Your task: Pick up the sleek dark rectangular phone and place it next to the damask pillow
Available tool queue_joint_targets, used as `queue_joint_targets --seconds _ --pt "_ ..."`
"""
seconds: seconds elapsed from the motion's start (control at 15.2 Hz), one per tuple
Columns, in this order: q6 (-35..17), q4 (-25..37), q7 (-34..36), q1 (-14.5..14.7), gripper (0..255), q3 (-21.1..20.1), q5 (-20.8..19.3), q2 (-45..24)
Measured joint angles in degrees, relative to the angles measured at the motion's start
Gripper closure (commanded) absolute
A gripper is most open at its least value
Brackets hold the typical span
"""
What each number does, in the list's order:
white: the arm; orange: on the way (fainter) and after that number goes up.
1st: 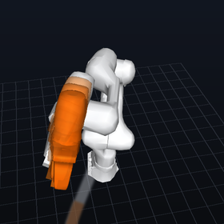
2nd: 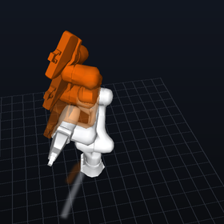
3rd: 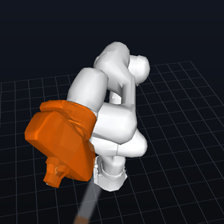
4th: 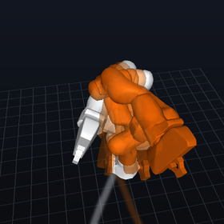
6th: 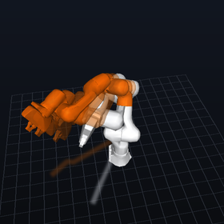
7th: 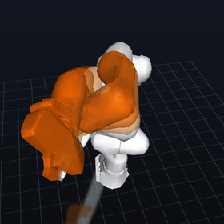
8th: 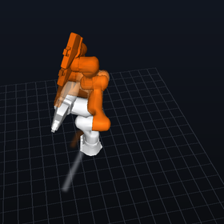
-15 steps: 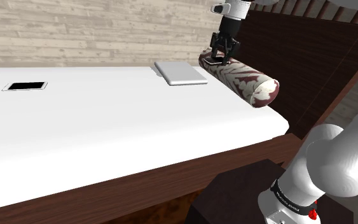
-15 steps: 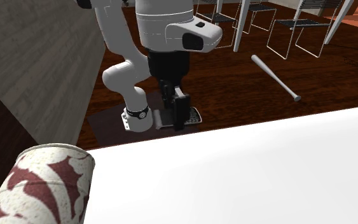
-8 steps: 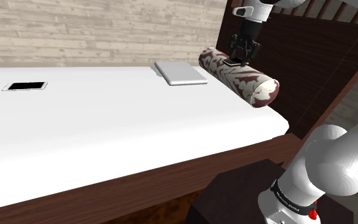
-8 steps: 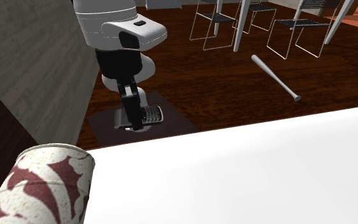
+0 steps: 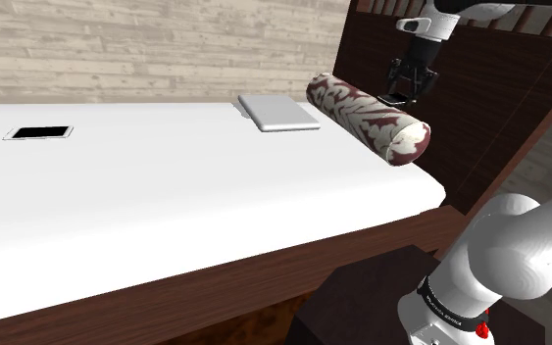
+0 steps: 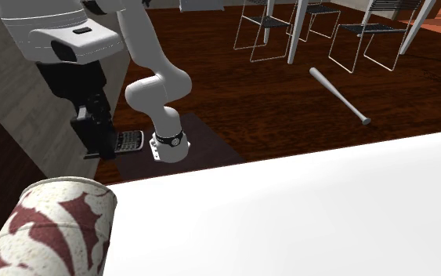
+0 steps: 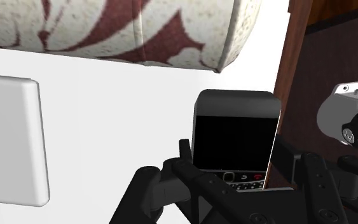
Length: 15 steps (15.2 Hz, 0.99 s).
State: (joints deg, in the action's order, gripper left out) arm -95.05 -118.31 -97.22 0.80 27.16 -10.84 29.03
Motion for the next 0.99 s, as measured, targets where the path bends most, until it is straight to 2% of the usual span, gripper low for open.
queue_joint_targets --seconds 0.2,0.99 --pt "0.65 0.03 -3.18 -1.22 255 2.31 -1.32 1.11" --pt "-8.07 -9.69 -3.5 -2.18 255 4.2 -2.92 2.24"
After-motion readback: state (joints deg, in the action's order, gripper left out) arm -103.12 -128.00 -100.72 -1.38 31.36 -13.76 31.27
